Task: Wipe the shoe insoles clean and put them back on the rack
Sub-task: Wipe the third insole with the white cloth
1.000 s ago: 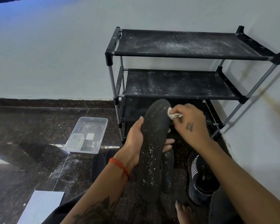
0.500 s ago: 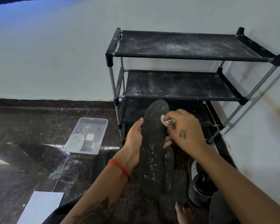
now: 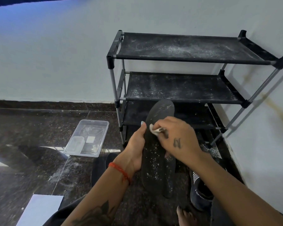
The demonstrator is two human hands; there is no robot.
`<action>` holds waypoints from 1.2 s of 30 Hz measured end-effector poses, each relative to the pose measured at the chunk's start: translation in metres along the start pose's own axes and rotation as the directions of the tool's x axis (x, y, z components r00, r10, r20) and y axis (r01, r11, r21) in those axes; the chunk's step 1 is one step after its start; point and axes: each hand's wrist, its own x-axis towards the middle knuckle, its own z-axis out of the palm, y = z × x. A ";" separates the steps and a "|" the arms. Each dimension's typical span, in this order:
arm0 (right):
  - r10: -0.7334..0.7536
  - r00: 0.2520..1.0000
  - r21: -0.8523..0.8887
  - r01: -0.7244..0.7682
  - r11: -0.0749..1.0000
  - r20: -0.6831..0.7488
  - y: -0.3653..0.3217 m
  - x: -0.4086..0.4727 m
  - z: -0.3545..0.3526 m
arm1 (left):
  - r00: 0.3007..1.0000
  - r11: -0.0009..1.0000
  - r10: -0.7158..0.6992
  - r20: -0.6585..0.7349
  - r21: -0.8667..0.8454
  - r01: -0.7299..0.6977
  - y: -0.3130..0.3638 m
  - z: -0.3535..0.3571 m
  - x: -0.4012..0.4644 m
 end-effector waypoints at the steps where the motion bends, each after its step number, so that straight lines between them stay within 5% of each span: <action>1: 0.042 0.999 -0.050 -0.043 0.998 -0.018 0.006 0.002 -0.002 | 1.000 1.000 -0.012 0.000 -0.007 0.012 -0.001 0.001 0.001; 4: 0.168 0.976 -0.039 -0.175 0.984 -0.135 0.019 0.006 -0.009 | 0.999 0.998 -0.015 -0.029 -0.066 0.013 -0.001 -0.001 0.005; 6: 0.146 0.973 0.099 -0.130 0.986 -0.176 0.010 0.007 -0.011 | 0.998 0.995 0.031 -0.056 -0.089 -0.035 0.002 -0.004 0.006; 10: -0.073 0.997 0.269 0.065 0.961 0.019 -0.027 -0.008 0.005 | 0.979 0.993 0.095 -0.179 -0.051 -0.106 0.005 -0.009 0.005; 16: -0.075 0.997 0.105 0.071 0.992 0.028 -0.010 -0.004 0.007 | 0.987 0.990 0.121 -0.107 -0.062 -0.128 0.004 -0.009 0.009; 20: 0.109 0.992 0.055 -0.105 0.993 -0.060 0.012 0.004 -0.001 | 0.994 0.997 0.062 -0.087 -0.032 -0.065 0.004 -0.006 0.004; 23: 0.206 0.976 0.303 -0.176 0.936 -0.069 0.006 0.006 -0.010 | 0.992 0.997 0.054 -0.118 -0.043 -0.060 0.008 -0.010 0.004; 27: 0.023 0.987 0.561 -0.109 0.821 0.159 -0.032 -0.008 -0.002 | 0.995 0.993 0.046 -0.085 -0.105 -0.055 0.012 -0.011 0.000; 29: -0.040 0.990 0.508 -0.035 0.861 0.135 -0.035 -0.012 0.008 | 0.996 0.994 0.055 -0.071 -0.089 -0.062 0.011 -0.015 0.004; 32: -0.096 0.993 0.193 0.081 0.978 0.068 -0.021 -0.010 0.008 | 0.997 0.998 0.041 -0.060 -0.047 -0.043 0.008 -0.014 0.006; 36: -0.012 1.000 0.011 0.012 1.000 -0.021 0.000 -0.002 0.000 | 0.999 0.999 0.026 -0.044 -0.038 -0.028 0.004 -0.007 0.004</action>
